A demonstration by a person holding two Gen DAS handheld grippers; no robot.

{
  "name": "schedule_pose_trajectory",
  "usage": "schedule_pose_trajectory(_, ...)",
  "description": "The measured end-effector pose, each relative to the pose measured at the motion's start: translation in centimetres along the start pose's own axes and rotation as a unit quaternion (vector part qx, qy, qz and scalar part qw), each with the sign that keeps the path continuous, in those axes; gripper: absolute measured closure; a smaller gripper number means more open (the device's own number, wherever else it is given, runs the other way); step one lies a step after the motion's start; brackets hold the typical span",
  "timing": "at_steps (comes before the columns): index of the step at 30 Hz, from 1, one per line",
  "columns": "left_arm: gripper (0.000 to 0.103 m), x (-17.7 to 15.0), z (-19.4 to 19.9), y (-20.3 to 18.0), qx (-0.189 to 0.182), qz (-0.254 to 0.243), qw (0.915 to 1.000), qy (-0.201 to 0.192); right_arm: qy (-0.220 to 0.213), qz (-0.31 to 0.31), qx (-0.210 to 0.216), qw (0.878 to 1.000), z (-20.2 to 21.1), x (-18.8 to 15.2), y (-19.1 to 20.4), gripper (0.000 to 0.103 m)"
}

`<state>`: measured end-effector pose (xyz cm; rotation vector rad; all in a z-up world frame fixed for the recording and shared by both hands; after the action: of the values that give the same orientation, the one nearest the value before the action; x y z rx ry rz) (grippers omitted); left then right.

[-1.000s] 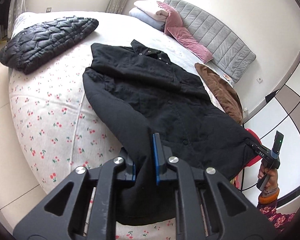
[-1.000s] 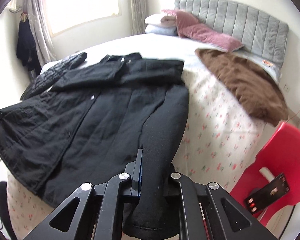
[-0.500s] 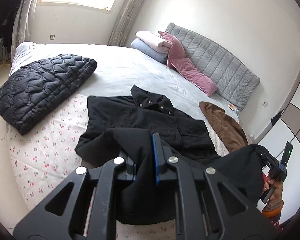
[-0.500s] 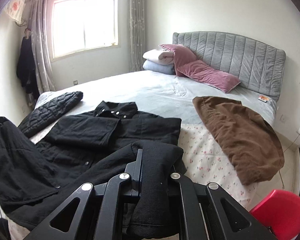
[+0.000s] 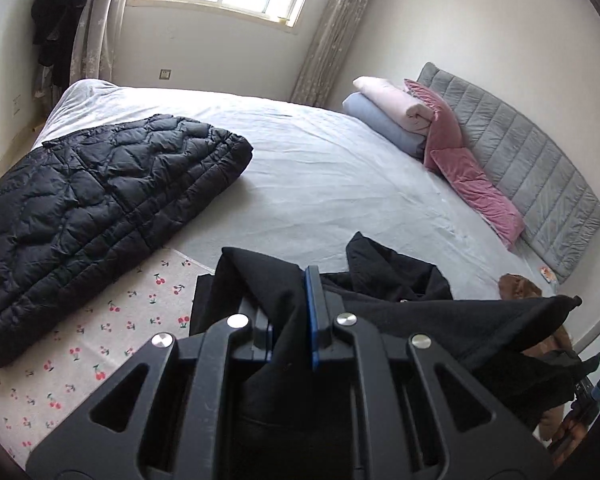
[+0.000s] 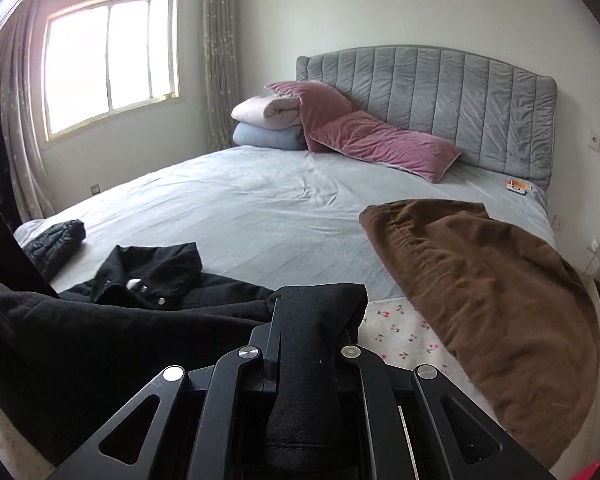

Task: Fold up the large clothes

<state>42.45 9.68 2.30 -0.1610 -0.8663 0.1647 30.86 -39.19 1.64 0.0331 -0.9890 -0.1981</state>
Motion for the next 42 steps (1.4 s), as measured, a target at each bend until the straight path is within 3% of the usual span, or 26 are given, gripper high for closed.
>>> schedule_pose_trajectory(7,0.088,-3.9,-9.4,0.4,0.062,0.01,0.9972,0.041,0.068,-0.029,-0.006,0.997,-10.5,-3.4,-1.8,0.092)
schedule_pose_trajectory(13,0.084,-5.3,-10.5,0.4,0.065,0.006,0.9968,0.047,0.08,-0.026,-0.008,0.996,-11.5,-4.2,-1.9,0.087)
schedule_pose_trajectory(15,0.072,-5.0,-9.4,0.1,0.054,-0.004,0.9971,0.054,0.082,-0.029,0.006,0.996,-10.9,-3.7,-1.9,0.084)
schedule_pose_trajectory(17,0.036,-4.3,-8.1,0.0,0.045,-0.019,0.9976,0.05,0.084,-0.04,0.026,0.995,-9.8,-3.3,-2.3,0.078)
schedule_pose_trajectory(18,0.028,-3.8,-6.7,0.2,0.038,-0.025,0.9984,0.035,0.08,-0.048,0.041,0.995,-9.0,-3.0,-2.6,0.07)
schedule_pose_trajectory(19,0.018,-3.3,-5.2,0.3,0.031,-0.031,0.9989,0.016,0.071,-0.057,0.05,0.995,-7.9,-2.6,-3.0,0.054)
schedule_pose_trajectory(21,0.017,-2.5,-3.1,0.7,0.02,-0.045,0.9988,-0.005,0.043,-0.066,0.058,0.995,-5.7,-1.7,-3.7,0.033)
schedule_pose_trajectory(24,0.016,-2.7,-1.9,0.6,0.006,-0.081,0.9966,0.013,0.016,-0.064,0.087,0.994,-2.9,-0.5,-3.9,0.032)
schedule_pose_trajectory(26,0.016,-3.4,-2.4,0.2,0.02,-0.125,0.9916,0.027,0.017,-0.048,0.101,0.994,-2.1,-0.2,-3.0,0.032)
schedule_pose_trajectory(29,0.016,-4.3,-4.9,-0.4,0.055,-0.19,0.979,0.049,0.06,0.016,0.105,0.993,-3.9,-0.9,-0.3,0.032)
schedule_pose_trajectory(31,0.016,-4.7,-7.4,-0.4,0.079,-0.217,0.9706,0.069,0.097,0.056,0.07,0.991,-6.5,-1.5,0.5,0.032)
schedule_pose_trajectory(34,0.016,-4.6,-10.9,-0.1,0.088,-0.217,0.9667,0.102,0.136,0.067,0.021,0.988,-10.5,-1.8,-0.6,0.032)
schedule_pose_trajectory(36,0.018,-4.0,-12.5,0.3,0.079,-0.192,0.9708,0.12,0.15,0.048,0.004,0.988,-12.7,-1.5,-2.4,0.032)
schedule_pose_trajectory(37,0.027,-3.6,-12.9,0.3,0.071,-0.178,0.9737,0.124,0.155,0.027,0.004,0.987,-13.7,-1.5,-3.2,0.032)
schedule_pose_trajectory(38,0.045,-3.3,-13.1,0.1,0.06,-0.165,0.9763,0.126,0.156,0.002,0.012,0.988,-14.5,-1.5,-4.0,0.033)
schedule_pose_trajectory(39,0.058,-3.0,-13.2,-0.1,0.04,-0.148,0.9796,0.13,0.15,-0.024,0.031,0.988,-15.0,-1.5,-4.3,0.043)
schedule_pose_trajectory(40,0.081,-2.9,-13.1,-0.4,0.033,-0.139,0.9804,0.135,0.144,-0.038,0.053,0.987,-15.3,-1.5,-4.3,0.076)
schedule_pose_trajectory(41,0.094,-2.9,-12.9,-0.8,0.037,-0.14,0.9805,0.133,0.138,-0.038,0.049,0.989,-15.2,-1.5,-4.1,0.085)
schedule_pose_trajectory(42,0.094,-2.8,-12.4,-1.2,0.041,-0.149,0.9804,0.122,0.126,-0.025,0.042,0.991,-14.7,-1.3,-3.7,0.091)
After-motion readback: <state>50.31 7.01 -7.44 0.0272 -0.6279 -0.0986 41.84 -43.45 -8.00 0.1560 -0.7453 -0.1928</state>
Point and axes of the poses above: each gripper's, at about its wrist camera, not at the fingertips, and z roughly against the way its jaws point, y to its left, x to its top, the point moved 6 cm from there along -z, roughly the way its jaws point, and after that the axes turned 10 degrees about x, right-handed, at the moved point
